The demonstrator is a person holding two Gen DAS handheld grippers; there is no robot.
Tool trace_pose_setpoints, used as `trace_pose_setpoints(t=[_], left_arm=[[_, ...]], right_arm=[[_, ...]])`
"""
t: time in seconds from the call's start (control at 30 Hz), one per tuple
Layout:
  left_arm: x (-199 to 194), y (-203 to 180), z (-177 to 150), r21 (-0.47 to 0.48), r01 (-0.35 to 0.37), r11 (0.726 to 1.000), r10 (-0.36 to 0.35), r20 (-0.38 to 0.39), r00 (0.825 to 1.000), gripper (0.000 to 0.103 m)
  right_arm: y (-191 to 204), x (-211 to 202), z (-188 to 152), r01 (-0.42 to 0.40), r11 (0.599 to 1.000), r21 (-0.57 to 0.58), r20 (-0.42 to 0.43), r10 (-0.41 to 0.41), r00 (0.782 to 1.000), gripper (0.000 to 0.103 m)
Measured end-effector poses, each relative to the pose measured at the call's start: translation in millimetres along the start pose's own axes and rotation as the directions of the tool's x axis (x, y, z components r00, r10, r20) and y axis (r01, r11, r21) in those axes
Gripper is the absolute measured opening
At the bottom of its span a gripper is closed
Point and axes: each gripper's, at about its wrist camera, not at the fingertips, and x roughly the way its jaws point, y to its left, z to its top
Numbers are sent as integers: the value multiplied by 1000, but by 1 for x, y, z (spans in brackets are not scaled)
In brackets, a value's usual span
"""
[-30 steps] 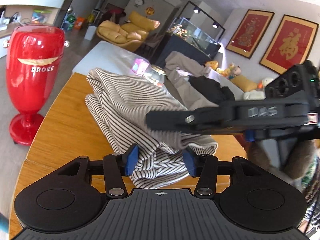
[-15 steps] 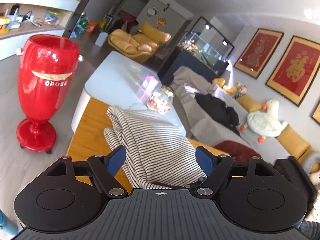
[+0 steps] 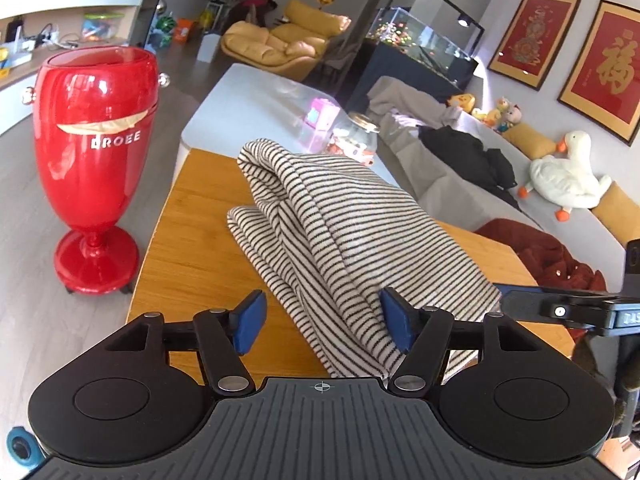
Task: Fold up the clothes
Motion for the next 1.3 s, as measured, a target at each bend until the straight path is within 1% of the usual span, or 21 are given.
trace_pose_setpoints(t=[0.07, 0.1, 0.13, 0.17, 0.2, 0.23, 0.27, 0.37, 0.43, 0.53, 0.63, 0.7, 0.77, 0.87, 0.9, 1.03, 1.07, 1.1, 1.13, 1.2, 1.3], left_arm=[[-1, 1, -1, 2, -1, 1000, 1, 2, 1000, 72], [-1, 3, -1, 2, 1, 1000, -1, 3, 1000, 73], [0, 5, -2, 2, 3, 1000, -3, 4, 1000, 74], [0, 7, -2, 2, 5, 1000, -5, 5, 1000, 75], [2, 9, -1, 9, 4, 1000, -4, 7, 1000, 76], [3, 12, 2, 15, -6, 1000, 6, 12, 1000, 76], [5, 16, 8, 15, -21, 1000, 21, 17, 1000, 76], [5, 19, 11, 9, -33, 999, 33, 20, 999, 76], [5, 18, 10, 10, -35, 999, 35, 21, 999, 76], [2, 14, 7, 8, -47, 999, 47, 26, 999, 77], [-7, 5, 2, 1, -79, 997, 79, 41, 996, 77], [-14, -1, -2, -5, -106, 994, 106, 55, 993, 78], [-24, -7, -10, -17, -129, 991, 130, 71, 989, 83], [-36, -20, -27, -52, -143, 988, 146, 57, 988, 91], [-39, -25, -33, -59, -144, 988, 147, 45, 988, 91], [-43, -60, -61, -86, -204, 975, 206, 11, 979, 101], [-43, -70, -67, -94, -237, 967, 238, 1, 971, 103], [-41, -80, -73, -92, -280, 956, 280, -11, 960, 103], [-39, -92, -78, -70, -333, 940, 332, -16, 943, 103], [-30, -113, -86, 3, -443, 896, 443, -20, 896, 103], [-19, -137, -102, 87, -556, 826, 557, 20, 830, 103]], right_arm=[[-8, 17, -5, -35, 998, 47, -6, 35, 999, 85], [-8, 21, -6, -52, 997, 61, -11, 53, 999, 82], [-3, 22, -5, -49, 997, 58, -13, 50, 999, 80], [6, 21, -3, -39, 999, 31, -1, 39, 999, 74], [17, 19, 0, -33, 999, -13, 20, 34, 999, 64], [27, 16, 3, -27, 998, -61, 42, 30, 999, 60], [34, 15, 7, -13, 995, -95, 49, 18, 999, 57], [36, 22, 11, 35, 991, -129, 17, -33, 999, 56], [26, 31, 5, 65, 990, -125, -11, -67, 998, 60], [16, 23, -2, 58, 994, -92, -3, -59, 998, 67], [21, 3, -11, 85, 984, -155, 30, -82, 996, 77], [24, -15, -20, 126, 968, -215, 55, -117, 992, 94], [23, -32, -30, 158, 958, -240, 77, -144, 987, 103], [15, -58, -45, 206, 949, -239, 80, -192, 978, 103], [12, -62, -50, 223, 945, -238, 73, -212, 975, 103], [1, -75, -68, 295, 924, -244, 30, -297, 954, 103], [-1, -73, -73, 318, 913, -257, 15, -325, 946, 103], [-1, -71, -77, 349, 894, -280, 16, -359, 933, 103], [-2, -73, -80, 376, 880, -290, 37, -383, 923, 103], [-5, -76, -80, 407, 876, -258, 40, -411, 911, 103], [-12, -76, -78, 418, 875, -243, 47, -420, 906, 103]])
